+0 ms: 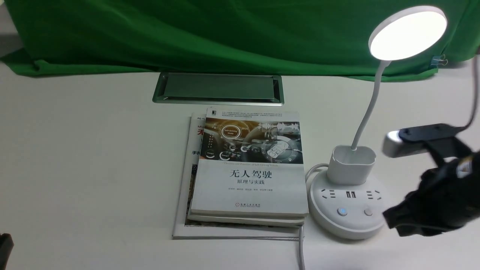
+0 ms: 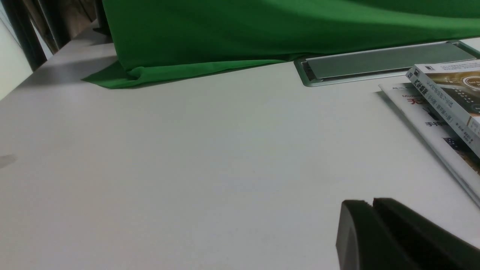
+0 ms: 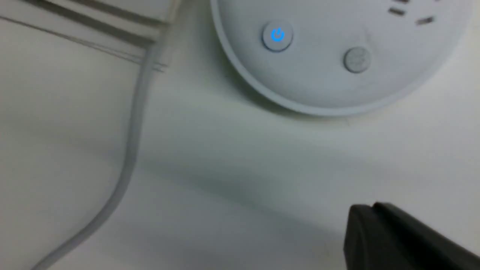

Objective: Turn off the desk lamp on the white desktop by hand.
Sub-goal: 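Press the power button on the lamp base to turn the lamp off with the right gripper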

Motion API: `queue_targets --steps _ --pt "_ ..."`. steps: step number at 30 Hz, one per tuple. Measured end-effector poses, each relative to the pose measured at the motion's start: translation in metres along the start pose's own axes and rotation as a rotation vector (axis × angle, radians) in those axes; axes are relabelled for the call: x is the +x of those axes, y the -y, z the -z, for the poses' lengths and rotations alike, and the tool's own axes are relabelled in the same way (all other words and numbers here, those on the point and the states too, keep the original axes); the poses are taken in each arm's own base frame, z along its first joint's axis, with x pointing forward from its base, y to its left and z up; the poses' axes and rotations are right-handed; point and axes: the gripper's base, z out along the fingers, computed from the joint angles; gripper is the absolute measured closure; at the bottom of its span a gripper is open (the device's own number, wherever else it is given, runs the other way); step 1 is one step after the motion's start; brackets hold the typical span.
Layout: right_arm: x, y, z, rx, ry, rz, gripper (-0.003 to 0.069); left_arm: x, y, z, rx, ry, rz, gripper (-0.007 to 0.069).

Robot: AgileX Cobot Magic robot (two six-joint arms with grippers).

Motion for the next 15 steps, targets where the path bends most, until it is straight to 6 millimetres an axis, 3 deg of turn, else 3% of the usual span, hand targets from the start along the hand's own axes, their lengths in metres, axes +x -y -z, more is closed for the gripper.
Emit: queue_targets --steps 9,15 --pt "-0.032 0.002 -0.027 0.005 -0.017 0.002 0.0625 0.000 0.000 0.000 0.000 0.000 0.001 0.0605" --pt "-0.042 0.003 -0.036 0.007 -0.011 0.001 0.0624 0.000 0.000 0.000 0.000 0.000 0.001 0.0605"
